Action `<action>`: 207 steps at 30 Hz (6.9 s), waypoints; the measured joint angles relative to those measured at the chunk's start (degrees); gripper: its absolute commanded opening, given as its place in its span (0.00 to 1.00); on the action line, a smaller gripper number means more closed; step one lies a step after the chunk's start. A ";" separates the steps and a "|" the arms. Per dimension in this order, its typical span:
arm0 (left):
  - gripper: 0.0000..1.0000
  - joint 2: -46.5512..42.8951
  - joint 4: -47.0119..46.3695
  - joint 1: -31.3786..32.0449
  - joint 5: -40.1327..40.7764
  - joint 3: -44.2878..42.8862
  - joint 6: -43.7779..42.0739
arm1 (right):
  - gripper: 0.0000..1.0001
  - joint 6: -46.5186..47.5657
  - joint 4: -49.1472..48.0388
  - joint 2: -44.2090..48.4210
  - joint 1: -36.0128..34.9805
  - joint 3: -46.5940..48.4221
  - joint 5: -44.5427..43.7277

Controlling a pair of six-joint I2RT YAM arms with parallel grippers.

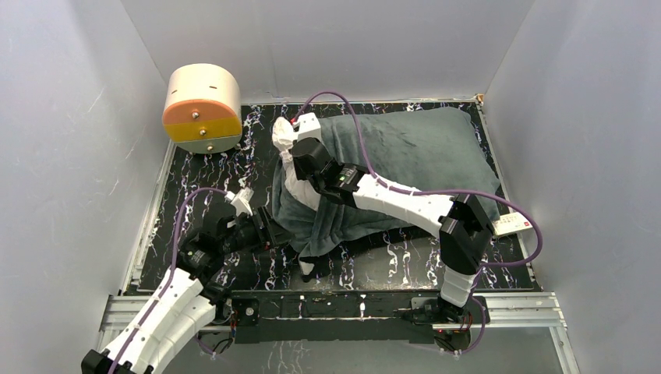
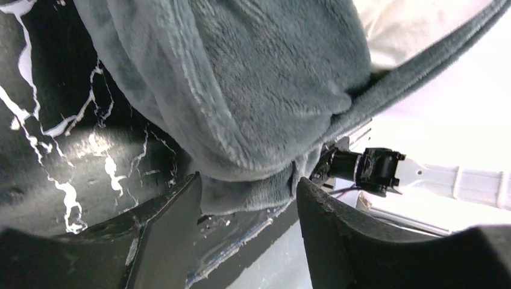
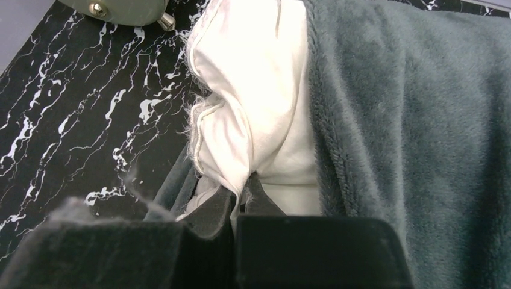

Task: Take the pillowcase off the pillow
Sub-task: Remove the pillow from the pillowcase.

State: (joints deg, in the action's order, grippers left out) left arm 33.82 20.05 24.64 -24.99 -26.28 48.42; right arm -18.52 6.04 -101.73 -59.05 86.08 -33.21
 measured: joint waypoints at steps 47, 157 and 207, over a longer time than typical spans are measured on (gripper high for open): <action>0.00 -6.03 -8.92 5.53 9.03 10.91 15.43 | 0.00 2.05 25.33 -2.40 7.65 18.56 24.70; 0.24 -4.02 -18.99 5.49 14.16 17.05 13.64 | 0.03 -2.14 17.44 -5.09 4.00 18.53 17.31; 0.00 14.91 -29.77 6.88 -5.81 4.28 4.72 | 0.78 -27.76 8.37 63.10 4.00 -59.76 42.10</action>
State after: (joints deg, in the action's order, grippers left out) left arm 48.73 -9.72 31.53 -30.81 -22.00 53.15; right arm -46.28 14.41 -38.63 -55.05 26.33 8.88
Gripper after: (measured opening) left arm 0.055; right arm 0.772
